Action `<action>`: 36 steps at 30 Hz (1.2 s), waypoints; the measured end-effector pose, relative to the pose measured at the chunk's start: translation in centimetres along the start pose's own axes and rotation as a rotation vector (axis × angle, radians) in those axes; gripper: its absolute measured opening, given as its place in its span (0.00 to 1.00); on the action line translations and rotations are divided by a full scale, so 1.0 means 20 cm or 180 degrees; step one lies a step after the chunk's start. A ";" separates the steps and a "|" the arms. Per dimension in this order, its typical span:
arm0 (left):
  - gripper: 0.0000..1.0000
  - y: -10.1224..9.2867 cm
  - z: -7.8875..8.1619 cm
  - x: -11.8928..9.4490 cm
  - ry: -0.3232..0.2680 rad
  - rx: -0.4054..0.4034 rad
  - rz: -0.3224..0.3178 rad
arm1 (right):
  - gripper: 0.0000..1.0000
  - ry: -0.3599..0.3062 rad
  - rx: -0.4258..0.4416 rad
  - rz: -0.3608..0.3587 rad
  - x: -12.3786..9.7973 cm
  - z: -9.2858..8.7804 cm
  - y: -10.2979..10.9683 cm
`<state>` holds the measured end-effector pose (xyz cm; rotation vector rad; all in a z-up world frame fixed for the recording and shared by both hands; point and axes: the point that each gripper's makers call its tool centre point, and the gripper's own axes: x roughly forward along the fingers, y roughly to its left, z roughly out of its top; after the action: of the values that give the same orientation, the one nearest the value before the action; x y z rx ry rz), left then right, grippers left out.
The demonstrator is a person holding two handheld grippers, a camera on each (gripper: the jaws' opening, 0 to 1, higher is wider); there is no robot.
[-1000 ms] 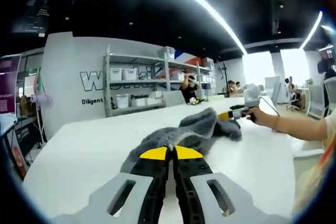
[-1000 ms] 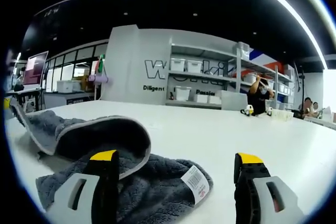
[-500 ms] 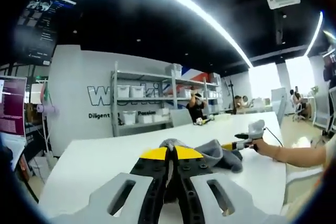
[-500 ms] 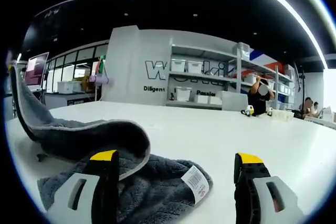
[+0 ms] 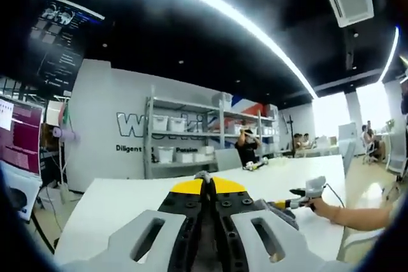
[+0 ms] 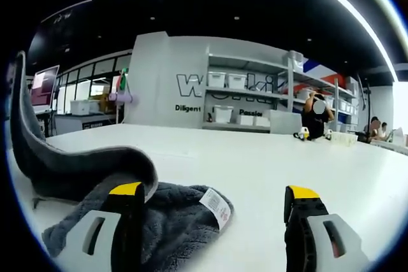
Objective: Fold the towel on the table until its edges align and the towel forms a compact rectangular stack.
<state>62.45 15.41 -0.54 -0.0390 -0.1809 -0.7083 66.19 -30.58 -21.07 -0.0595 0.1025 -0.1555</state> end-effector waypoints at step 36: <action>0.03 0.60 -0.89 -0.13 0.0924 -0.0074 0.0944 | 0.93 -0.0365 0.0023 0.0281 -0.02 0.25 0.11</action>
<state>71.07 24.54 -18.29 0.0150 0.1106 -0.4136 66.57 -28.07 -16.27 -0.0564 -0.0099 -0.0642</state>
